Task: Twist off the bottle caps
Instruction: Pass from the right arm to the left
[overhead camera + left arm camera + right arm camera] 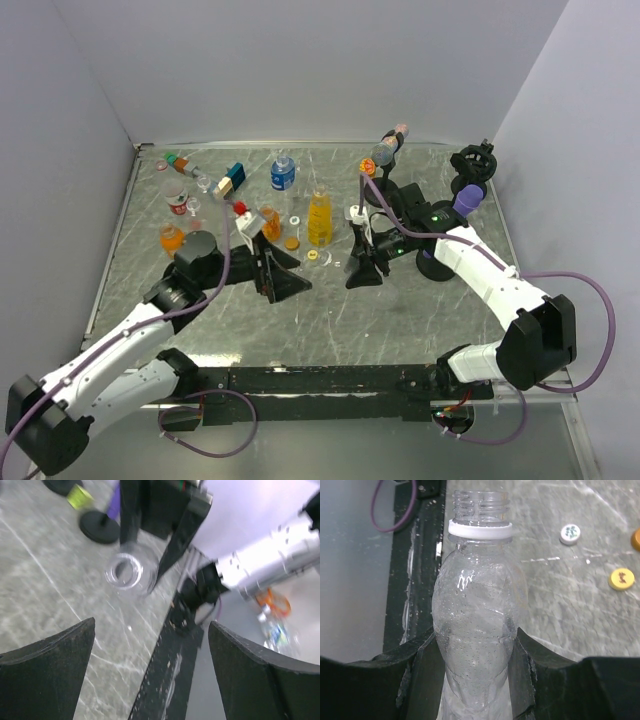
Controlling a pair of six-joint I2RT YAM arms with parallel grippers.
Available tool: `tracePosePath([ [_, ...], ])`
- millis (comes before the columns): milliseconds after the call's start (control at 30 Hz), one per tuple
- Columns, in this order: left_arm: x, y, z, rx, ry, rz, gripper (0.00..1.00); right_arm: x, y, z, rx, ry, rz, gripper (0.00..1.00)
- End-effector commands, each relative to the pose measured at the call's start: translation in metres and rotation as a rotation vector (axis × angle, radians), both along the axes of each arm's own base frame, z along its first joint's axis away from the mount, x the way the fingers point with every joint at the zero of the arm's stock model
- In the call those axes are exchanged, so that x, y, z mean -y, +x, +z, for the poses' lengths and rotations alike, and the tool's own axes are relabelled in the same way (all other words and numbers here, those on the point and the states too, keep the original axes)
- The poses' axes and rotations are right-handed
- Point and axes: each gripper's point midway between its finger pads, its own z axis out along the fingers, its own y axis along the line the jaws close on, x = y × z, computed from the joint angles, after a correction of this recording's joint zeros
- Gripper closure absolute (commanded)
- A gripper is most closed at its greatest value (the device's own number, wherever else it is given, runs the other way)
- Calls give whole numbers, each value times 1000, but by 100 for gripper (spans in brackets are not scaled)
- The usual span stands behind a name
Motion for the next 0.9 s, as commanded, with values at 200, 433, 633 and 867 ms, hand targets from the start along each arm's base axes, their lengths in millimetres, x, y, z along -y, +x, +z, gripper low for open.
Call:
tracePosePath([
  [200, 42, -7, 18, 148, -22, -166, 3, -9, -17, 22, 6, 129, 98, 71],
  [433, 56, 10, 9, 97, 10, -122, 17, -9, -20, 22, 6, 133, 106, 71],
  [633, 53, 31, 9, 80, 18, 2, 18, -8, -21, 23, 9, 137, 109, 71],
  [867, 60, 23, 17, 65, -26, -60, 36, -8, -21, 23, 11, 134, 106, 71],
])
